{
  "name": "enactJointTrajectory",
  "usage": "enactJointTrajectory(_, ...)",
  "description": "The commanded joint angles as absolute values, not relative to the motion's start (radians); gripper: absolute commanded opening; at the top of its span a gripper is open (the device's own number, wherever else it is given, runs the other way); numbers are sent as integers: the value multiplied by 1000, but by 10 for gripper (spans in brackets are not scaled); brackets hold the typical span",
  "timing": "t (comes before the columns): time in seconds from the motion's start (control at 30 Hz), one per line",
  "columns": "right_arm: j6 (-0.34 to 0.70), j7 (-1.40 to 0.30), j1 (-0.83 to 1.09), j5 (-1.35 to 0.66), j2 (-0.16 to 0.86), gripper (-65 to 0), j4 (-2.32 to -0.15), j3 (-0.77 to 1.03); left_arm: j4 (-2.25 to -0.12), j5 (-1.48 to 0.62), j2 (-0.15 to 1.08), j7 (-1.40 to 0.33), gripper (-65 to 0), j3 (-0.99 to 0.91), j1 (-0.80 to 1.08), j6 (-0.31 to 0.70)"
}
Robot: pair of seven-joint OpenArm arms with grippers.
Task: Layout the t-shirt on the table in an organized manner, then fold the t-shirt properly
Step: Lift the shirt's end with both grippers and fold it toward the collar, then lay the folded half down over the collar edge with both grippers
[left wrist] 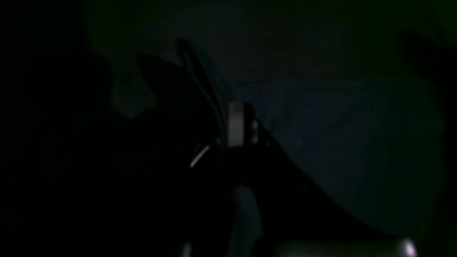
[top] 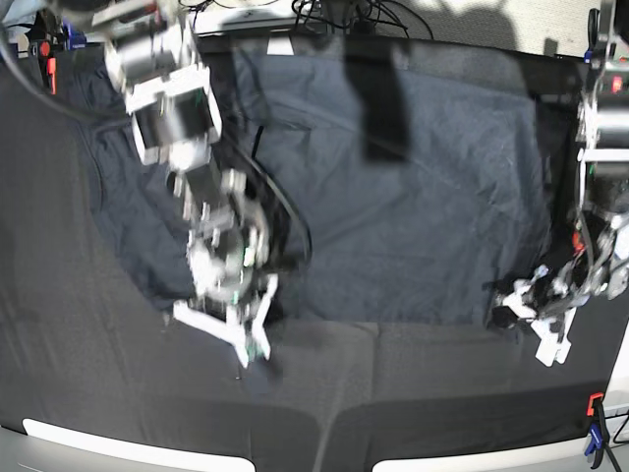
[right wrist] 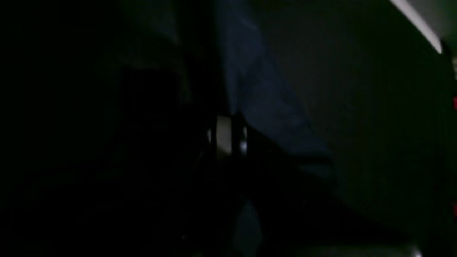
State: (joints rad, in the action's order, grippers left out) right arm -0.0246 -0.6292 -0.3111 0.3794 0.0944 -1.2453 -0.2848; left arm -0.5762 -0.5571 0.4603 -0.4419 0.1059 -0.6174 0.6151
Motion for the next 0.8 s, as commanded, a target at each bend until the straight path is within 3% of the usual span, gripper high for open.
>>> enactJointTrajectory(0.0, -33, -610, -320, 403, 94, -650, -1296, -282, -631, -571, 492, -419, -650, 103, -622, 623)
enactJointTrajectory(0.23, -35, -638, -159, 477, 97, -650, -1534, -280, -1065, -614, 594, -451, -650, 103, -359, 613)
enactJointTrajectory(0.4, -35, -675, -67, 536, 102, -650, -1672, -279, -1377, -611, 633, -529, -650, 91, -202, 537)
enactJointTrajectory(0.77, -34, -701, 172, 544, 220, -650, -1918, -279, -1839, -615, 632, -697, -650, -183, 141, 508)
